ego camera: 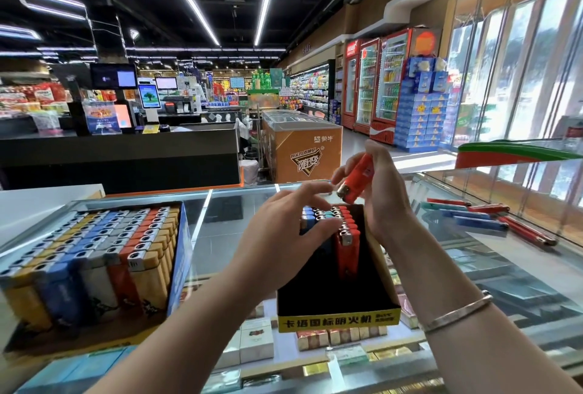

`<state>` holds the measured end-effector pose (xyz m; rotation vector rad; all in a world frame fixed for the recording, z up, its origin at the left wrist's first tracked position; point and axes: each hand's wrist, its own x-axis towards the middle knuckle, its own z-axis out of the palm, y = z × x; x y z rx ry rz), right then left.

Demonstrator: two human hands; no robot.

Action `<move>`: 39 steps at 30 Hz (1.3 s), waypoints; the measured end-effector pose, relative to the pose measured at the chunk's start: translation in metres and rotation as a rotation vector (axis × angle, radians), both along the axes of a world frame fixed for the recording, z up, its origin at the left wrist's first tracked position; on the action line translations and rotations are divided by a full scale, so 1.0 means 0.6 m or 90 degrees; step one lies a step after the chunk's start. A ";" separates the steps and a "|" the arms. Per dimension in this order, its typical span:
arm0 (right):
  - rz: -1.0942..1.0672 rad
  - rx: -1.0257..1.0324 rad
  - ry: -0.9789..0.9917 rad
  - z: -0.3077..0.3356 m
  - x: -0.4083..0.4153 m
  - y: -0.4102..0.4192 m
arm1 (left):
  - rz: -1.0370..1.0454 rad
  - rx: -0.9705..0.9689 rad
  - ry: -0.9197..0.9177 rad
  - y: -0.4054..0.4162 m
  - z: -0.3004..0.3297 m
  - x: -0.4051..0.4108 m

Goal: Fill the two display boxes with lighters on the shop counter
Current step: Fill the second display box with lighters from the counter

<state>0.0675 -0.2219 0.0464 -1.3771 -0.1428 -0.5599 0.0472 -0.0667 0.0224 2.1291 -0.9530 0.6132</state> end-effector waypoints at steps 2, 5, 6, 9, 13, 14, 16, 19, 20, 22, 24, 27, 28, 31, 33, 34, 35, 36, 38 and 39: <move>0.006 -0.055 -0.029 0.001 -0.006 0.013 | -0.004 -0.042 0.015 0.000 0.000 -0.001; -0.006 -0.135 -0.054 0.002 -0.013 0.027 | 0.005 -0.071 -0.044 0.000 0.003 -0.004; -0.003 -0.156 -0.056 0.002 -0.015 0.030 | 0.009 -0.069 -0.085 0.000 0.004 -0.005; 0.022 -0.188 -0.040 0.001 -0.015 0.031 | 0.026 -0.059 -0.189 0.001 0.006 -0.006; 0.014 -0.205 0.009 0.002 -0.010 0.021 | 0.020 -0.132 -0.211 0.006 0.017 -0.005; 0.006 -0.200 0.012 0.001 -0.008 0.018 | 0.021 -0.166 -0.210 0.010 0.020 -0.004; -0.032 -0.179 0.031 -0.002 -0.004 0.005 | 0.016 -0.222 -0.186 0.016 0.026 -0.003; -0.070 -0.152 0.101 -0.007 0.004 -0.014 | 0.017 -0.234 -0.084 0.017 0.034 -0.003; -0.070 -0.145 0.125 -0.009 0.006 -0.018 | 0.004 -0.214 -0.031 0.017 0.035 -0.004; -0.068 -0.137 0.159 -0.015 0.010 -0.020 | -0.039 -0.141 0.029 0.018 0.035 -0.007; -0.067 -0.135 0.172 -0.019 0.013 -0.018 | -0.051 -0.064 0.011 0.015 0.028 -0.009; -0.065 -0.128 0.177 -0.019 0.016 -0.014 | -0.034 -0.011 -0.045 0.005 0.016 -0.015; -0.065 -0.120 0.178 -0.020 0.016 -0.013 | -0.031 -0.001 -0.066 0.001 0.012 -0.018; -0.066 -0.104 0.178 -0.023 0.021 -0.014 | -0.014 0.007 -0.112 -0.010 0.004 -0.024; -0.073 -0.107 0.179 -0.025 0.025 -0.014 | -0.006 0.010 -0.117 -0.017 0.001 -0.031; -0.074 -0.104 0.178 -0.025 0.027 -0.013 | -0.010 0.015 -0.112 -0.022 0.000 -0.035; -0.074 -0.097 0.176 -0.026 0.029 -0.013 | -0.013 0.020 -0.109 -0.026 -0.002 -0.039; -0.074 -0.092 0.175 -0.027 0.030 -0.013 | -0.011 0.026 -0.116 -0.030 -0.002 -0.042; -0.077 -0.090 0.173 -0.028 0.032 -0.013 | -0.001 0.043 -0.150 -0.035 -0.003 -0.047; -0.079 -0.088 0.171 -0.028 0.032 -0.013 | 0.001 0.054 -0.163 -0.037 -0.003 -0.048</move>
